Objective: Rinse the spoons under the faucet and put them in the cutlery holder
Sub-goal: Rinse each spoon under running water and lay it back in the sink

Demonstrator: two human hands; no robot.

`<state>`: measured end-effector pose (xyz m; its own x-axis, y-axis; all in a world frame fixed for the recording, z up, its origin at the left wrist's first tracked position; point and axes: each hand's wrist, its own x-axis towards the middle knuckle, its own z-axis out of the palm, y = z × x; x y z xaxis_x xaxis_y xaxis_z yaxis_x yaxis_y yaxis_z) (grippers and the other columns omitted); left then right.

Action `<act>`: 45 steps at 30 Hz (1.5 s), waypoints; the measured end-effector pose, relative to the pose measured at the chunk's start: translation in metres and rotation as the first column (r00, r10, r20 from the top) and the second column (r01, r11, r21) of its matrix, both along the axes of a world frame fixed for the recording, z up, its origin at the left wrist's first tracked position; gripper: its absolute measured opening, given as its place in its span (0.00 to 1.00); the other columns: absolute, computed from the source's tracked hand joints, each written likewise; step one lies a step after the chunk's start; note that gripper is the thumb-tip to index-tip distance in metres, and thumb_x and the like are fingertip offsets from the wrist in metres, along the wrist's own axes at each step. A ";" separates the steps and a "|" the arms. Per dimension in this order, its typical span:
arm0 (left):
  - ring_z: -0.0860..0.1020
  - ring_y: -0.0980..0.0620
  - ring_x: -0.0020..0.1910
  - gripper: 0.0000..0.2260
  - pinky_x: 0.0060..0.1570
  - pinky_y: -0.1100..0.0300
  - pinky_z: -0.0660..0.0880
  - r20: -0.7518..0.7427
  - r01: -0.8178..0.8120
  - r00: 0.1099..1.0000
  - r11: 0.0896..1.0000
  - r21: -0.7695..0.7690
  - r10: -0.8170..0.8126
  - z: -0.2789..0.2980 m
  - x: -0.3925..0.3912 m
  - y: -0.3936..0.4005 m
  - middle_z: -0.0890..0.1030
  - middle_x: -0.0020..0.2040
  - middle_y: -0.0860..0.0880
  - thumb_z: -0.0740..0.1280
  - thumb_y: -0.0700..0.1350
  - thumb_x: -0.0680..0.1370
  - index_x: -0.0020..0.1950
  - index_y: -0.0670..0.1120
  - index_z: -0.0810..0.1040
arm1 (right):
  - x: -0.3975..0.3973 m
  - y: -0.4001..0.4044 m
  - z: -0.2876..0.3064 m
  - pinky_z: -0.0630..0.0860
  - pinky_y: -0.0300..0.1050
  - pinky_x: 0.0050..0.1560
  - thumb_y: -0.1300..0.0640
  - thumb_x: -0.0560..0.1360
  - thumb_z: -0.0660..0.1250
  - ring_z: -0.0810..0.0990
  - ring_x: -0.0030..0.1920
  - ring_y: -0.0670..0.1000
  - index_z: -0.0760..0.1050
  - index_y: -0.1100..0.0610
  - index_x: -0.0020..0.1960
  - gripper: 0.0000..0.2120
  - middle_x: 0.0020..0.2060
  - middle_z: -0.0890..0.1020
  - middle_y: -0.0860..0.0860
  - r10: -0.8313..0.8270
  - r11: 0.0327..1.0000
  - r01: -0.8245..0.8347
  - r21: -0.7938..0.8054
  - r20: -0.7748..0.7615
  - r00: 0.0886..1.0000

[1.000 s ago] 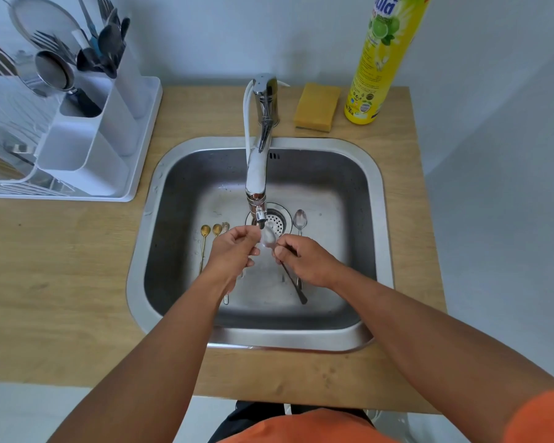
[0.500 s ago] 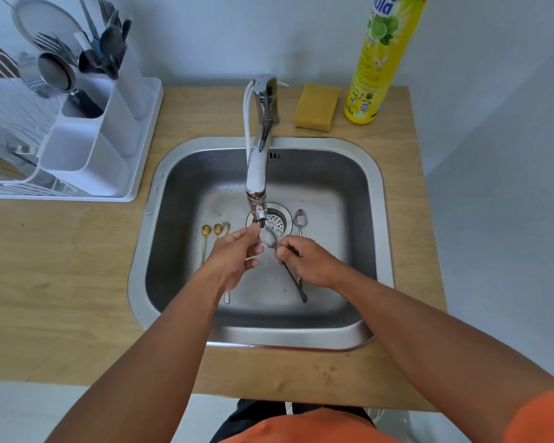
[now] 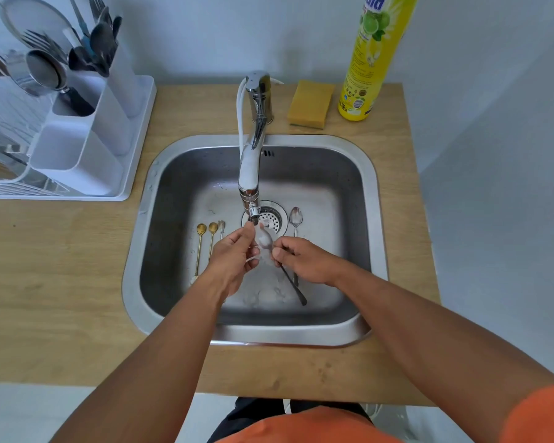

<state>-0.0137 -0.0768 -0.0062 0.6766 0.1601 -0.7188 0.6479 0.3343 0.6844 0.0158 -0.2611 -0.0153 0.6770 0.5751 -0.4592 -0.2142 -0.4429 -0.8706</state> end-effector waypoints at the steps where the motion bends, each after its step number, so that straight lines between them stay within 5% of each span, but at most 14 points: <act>1: 0.75 0.57 0.31 0.11 0.38 0.59 0.76 -0.005 -0.022 1.000 1.000 -0.003 0.022 0.000 0.001 -0.001 0.79 0.35 0.51 0.69 0.53 0.82 0.54 0.49 0.87 | 0.000 0.000 0.001 0.72 0.42 0.48 0.55 0.86 0.60 0.75 0.43 0.46 0.75 0.52 0.47 0.10 0.42 0.80 0.46 -0.007 1.000 0.007 0.003 -0.006 1.000; 5: 0.75 0.58 0.32 0.11 0.36 0.61 0.74 0.037 0.008 0.999 0.996 -0.092 -0.004 0.003 0.001 0.001 0.78 0.36 0.51 0.65 0.48 0.85 0.61 0.48 0.85 | 0.000 0.001 0.004 0.70 0.32 0.43 0.56 0.86 0.60 0.73 0.36 0.36 0.75 0.53 0.47 0.11 0.40 0.78 0.45 -0.041 0.998 0.043 0.041 -0.039 0.998; 9: 0.72 0.57 0.34 0.11 0.33 0.61 0.72 0.070 0.048 0.997 0.993 -0.103 -0.041 0.005 0.000 0.005 0.78 0.45 0.50 0.68 0.49 0.83 0.63 0.48 0.85 | 0.000 0.002 0.004 0.71 0.34 0.45 0.55 0.86 0.60 0.74 0.37 0.38 0.76 0.55 0.49 0.10 0.41 0.79 0.46 -0.072 0.995 0.078 0.066 -0.096 0.993; 12: 0.71 0.56 0.35 0.04 0.31 0.62 0.68 0.078 0.026 0.997 0.999 0.045 -0.030 0.006 0.000 0.002 0.79 0.43 0.52 0.71 0.49 0.81 0.48 0.53 0.85 | -0.002 0.005 0.006 0.71 0.35 0.48 0.55 0.86 0.60 0.76 0.40 0.39 0.76 0.56 0.49 0.10 0.41 0.79 0.46 -0.090 0.991 0.101 0.089 -0.120 0.989; 14: 0.71 0.56 0.34 0.08 0.29 0.63 0.67 0.137 -0.024 0.991 0.989 0.145 0.004 0.003 0.002 0.000 0.80 0.38 0.54 0.71 0.44 0.82 0.44 0.53 0.83 | -0.004 0.009 0.008 0.70 0.35 0.45 0.55 0.87 0.59 0.75 0.37 0.39 0.75 0.57 0.48 0.11 0.42 0.79 0.47 -0.097 0.989 0.110 0.101 -0.125 0.987; 19: 0.78 0.61 0.35 0.05 0.37 0.68 0.75 0.347 -0.090 0.935 0.895 0.438 -0.075 0.005 0.008 -0.001 0.85 0.38 0.55 0.72 0.40 0.81 0.50 0.49 0.87 | -0.003 0.019 0.015 0.75 0.43 0.59 0.58 0.85 0.63 0.80 0.50 0.45 0.78 0.61 0.52 0.08 0.48 0.83 0.50 -0.115 0.986 0.125 0.109 -0.098 0.989; 23: 0.79 0.65 0.36 0.05 0.39 0.70 0.75 0.360 -0.089 0.922 0.824 0.560 -0.145 0.009 0.006 -0.005 0.85 0.39 0.56 0.71 0.42 0.82 0.51 0.51 0.86 | 0.001 0.022 0.013 0.77 0.49 0.61 0.61 0.82 0.67 0.84 0.55 0.48 0.80 0.56 0.43 0.09 0.45 0.85 0.50 -0.181 0.982 0.180 0.061 0.014 0.983; 25: 0.78 0.66 0.39 0.01 0.38 0.71 0.73 0.308 -0.050 0.930 0.759 0.649 -0.202 0.009 0.002 -0.008 0.84 0.41 0.57 0.73 0.46 0.80 0.50 0.52 0.85 | 0.002 0.023 0.009 0.79 0.51 0.58 0.60 0.81 0.69 0.85 0.52 0.50 0.80 0.51 0.40 0.11 0.43 0.86 0.50 -0.180 0.983 0.181 -0.005 0.081 0.980; 29: 0.79 0.65 0.41 0.09 0.35 0.73 0.69 0.226 -0.046 0.950 0.619 0.784 -0.216 0.009 -0.008 -0.019 0.83 0.40 0.59 0.79 0.55 0.73 0.41 0.59 0.79 | -0.003 0.022 0.000 0.76 0.43 0.41 0.53 0.79 0.72 0.80 0.37 0.39 0.81 0.45 0.40 0.09 0.36 0.84 0.41 -0.137 0.983 0.153 -0.104 0.148 0.979; 33: 0.83 0.56 0.40 0.11 0.41 0.62 0.76 0.232 -0.090 0.968 0.727 0.681 -0.097 0.007 -0.007 -0.025 0.85 0.38 0.54 0.76 0.58 0.75 0.42 0.52 0.85 | -0.009 0.021 -0.003 0.78 0.44 0.48 0.53 0.79 0.72 0.82 0.44 0.44 0.84 0.47 0.43 0.06 0.41 0.86 0.42 -0.141 0.979 0.161 -0.122 0.158 0.977; 37: 0.83 0.64 0.36 0.09 0.41 0.63 0.74 0.164 -0.083 0.986 0.903 0.421 0.014 0.010 -0.003 -0.022 0.87 0.37 0.56 0.75 0.55 0.78 0.44 0.51 0.87 | -0.010 0.016 -0.004 0.78 0.46 0.52 0.53 0.79 0.71 0.82 0.47 0.47 0.84 0.47 0.45 0.05 0.43 0.86 0.43 -0.155 0.975 0.176 -0.135 0.155 0.976; 42: 0.71 0.54 0.39 0.08 0.32 0.61 0.67 -0.045 0.090 0.996 0.970 0.227 -0.082 0.010 -0.001 0.000 0.86 0.46 0.52 0.73 0.54 0.79 0.52 0.52 0.88 | -0.009 0.011 -0.006 0.80 0.44 0.53 0.54 0.79 0.72 0.84 0.46 0.44 0.85 0.47 0.45 0.05 0.41 0.87 0.43 -0.160 0.979 0.174 -0.106 0.131 0.978; 45: 0.73 0.53 0.43 0.12 0.35 0.60 0.69 -0.090 0.138 0.989 0.959 0.249 -0.119 0.012 -0.001 0.008 0.86 0.54 0.53 0.69 0.56 0.82 0.58 0.52 0.86 | -0.009 0.013 -0.008 0.82 0.46 0.54 0.54 0.78 0.73 0.85 0.47 0.46 0.86 0.49 0.45 0.04 0.41 0.88 0.44 -0.198 0.975 0.206 -0.086 0.087 0.976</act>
<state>-0.0146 -0.0693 0.0061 0.6501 0.2584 -0.7145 0.7260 0.0663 0.6845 0.0069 -0.2482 -0.0238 0.8104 0.3795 -0.4462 -0.2411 -0.4781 -0.8446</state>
